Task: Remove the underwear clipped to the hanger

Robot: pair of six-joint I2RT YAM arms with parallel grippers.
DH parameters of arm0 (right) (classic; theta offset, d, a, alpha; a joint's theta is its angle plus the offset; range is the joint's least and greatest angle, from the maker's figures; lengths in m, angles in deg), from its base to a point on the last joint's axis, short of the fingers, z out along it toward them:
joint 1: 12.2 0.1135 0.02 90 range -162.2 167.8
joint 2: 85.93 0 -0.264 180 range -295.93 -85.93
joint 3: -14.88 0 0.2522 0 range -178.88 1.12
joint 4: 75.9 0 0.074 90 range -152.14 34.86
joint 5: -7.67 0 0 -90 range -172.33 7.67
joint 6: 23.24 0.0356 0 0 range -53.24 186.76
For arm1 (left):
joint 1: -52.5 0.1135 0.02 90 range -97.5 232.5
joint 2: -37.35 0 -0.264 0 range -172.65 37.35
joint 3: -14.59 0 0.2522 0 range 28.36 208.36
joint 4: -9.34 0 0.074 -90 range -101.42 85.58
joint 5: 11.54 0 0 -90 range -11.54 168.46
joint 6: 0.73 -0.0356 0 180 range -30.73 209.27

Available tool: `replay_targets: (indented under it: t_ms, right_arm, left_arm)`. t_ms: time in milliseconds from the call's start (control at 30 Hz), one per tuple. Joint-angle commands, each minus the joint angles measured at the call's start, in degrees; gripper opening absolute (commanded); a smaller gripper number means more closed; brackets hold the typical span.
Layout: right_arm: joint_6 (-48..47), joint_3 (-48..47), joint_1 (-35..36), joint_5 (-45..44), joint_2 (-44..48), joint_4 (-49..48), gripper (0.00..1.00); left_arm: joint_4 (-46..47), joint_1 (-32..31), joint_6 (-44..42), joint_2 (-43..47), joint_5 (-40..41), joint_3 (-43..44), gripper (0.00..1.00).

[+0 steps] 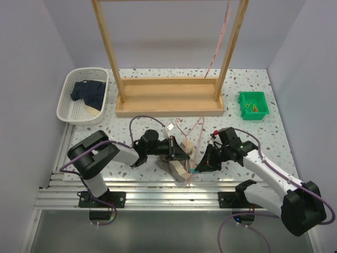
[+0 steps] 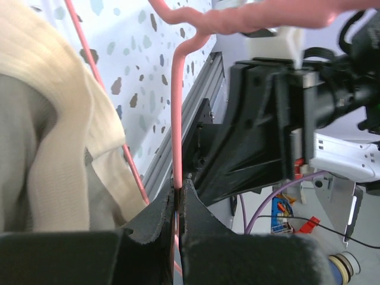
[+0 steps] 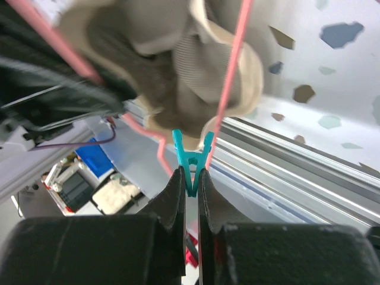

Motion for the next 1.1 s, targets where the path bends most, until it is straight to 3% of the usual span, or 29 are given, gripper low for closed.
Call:
replay_targets:
  t_ms: [0,200,333,400,500,767,1067]
  right_arm:
    - [2.7,-4.1,0.2,-2.0,3.9,1.0,0.0]
    - [0.1,-10.1,-1.6,-9.9,4.5,8.1,0.0]
    - [-5.9,-22.2,-6.0,-28.1,2.3,15.2,0.0]
    - [-8.1,-25.5,-11.3,-31.6,0.7,15.3,0.0]
    - [-8.4,-28.9,-15.7,-38.6,-3.0,10.8,0.0]
    - [-6.9,-32.1,-18.0,-63.0,-17.5,-8.3,0.0]
    - [-5.6,-37.0,-25.1,-68.7,-27.6,-21.5,0.0]
  left_arm:
    - [1.3,1.2,-2.6,1.8,0.6,-1.1,0.0]
    - [-0.1,2.8,-4.1,3.3,-0.1,-2.2,0.0]
    - [-9.0,2.9,-9.5,6.3,0.3,-1.7,0.0]
    - [-12.2,2.9,-11.9,8.4,0.1,-2.2,0.0]
    - [-16.5,2.9,-14.5,11.7,-0.2,-2.3,0.0]
    - [-26.2,3.8,-19.6,19.5,-2.9,2.6,0.0]
    - [-33.4,8.3,-21.5,24.2,-5.5,9.2,0.0]
